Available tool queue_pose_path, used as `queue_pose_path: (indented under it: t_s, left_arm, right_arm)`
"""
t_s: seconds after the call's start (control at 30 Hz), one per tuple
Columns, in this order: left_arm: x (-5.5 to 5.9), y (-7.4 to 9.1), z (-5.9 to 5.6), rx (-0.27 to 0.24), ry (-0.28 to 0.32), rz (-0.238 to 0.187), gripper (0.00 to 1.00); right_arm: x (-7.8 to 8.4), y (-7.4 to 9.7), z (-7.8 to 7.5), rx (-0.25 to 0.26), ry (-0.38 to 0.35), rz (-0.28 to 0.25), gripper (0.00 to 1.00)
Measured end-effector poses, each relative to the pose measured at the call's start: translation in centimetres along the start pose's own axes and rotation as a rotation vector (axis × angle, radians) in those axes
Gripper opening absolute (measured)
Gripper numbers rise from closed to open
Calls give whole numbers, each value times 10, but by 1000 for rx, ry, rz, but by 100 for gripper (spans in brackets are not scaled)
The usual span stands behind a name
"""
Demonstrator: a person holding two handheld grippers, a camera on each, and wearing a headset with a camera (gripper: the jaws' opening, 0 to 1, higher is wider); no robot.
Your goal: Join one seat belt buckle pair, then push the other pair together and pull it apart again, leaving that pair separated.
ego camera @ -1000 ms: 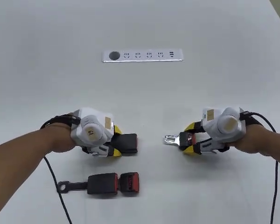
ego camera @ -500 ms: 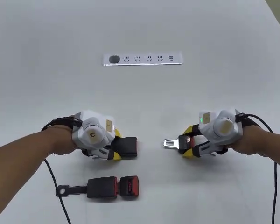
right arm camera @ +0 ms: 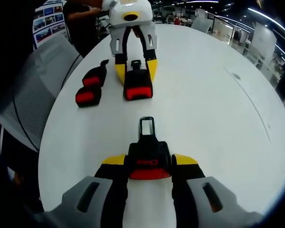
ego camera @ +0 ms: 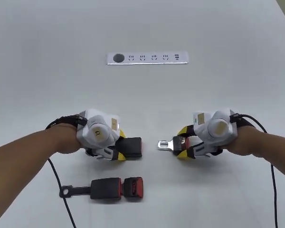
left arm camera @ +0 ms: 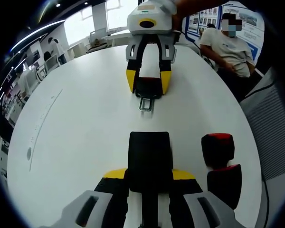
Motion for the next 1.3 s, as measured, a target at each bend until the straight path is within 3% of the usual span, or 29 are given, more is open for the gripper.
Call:
queue_pose_path:
  t_s: [0.53, 0.97, 1.0, 1.07, 1.1, 1.3]
  left_arm:
    - [1, 1, 0, 4, -4, -10, 34]
    - [1, 2, -1, 11, -10, -16, 34]
    - [0, 2, -1, 12, -13, -17, 34]
    - [-1, 1, -1, 14, -21, -17, 34]
    - [-1, 1, 0, 15, -21, -12, 34]
    - [-1, 2, 0, 13, -14, -21, 34]
  right_arm:
    - [-38, -22, 8, -28, 37, -60, 34]
    - [-37, -25, 8, -43, 41, -67, 34]
    - [-40, -26, 10, -58, 22, -86, 34]
    - [-48, -30, 14, -64, 31, -96, 34]
    - [-49, -31, 13, -36, 104, -68, 34]
    - [-45, -31, 13, -45, 49, -79, 34]
Point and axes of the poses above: the centre of the closed fingertips' face, and the gripper's own axes: y roughly backward along the fingers, z roughly to its left, x roughly out of its underside, the point moved 3 cm from there along y, roughly backward along the fingers, and after that the axes turned 9 degrees about z, right-handed, at the moved point
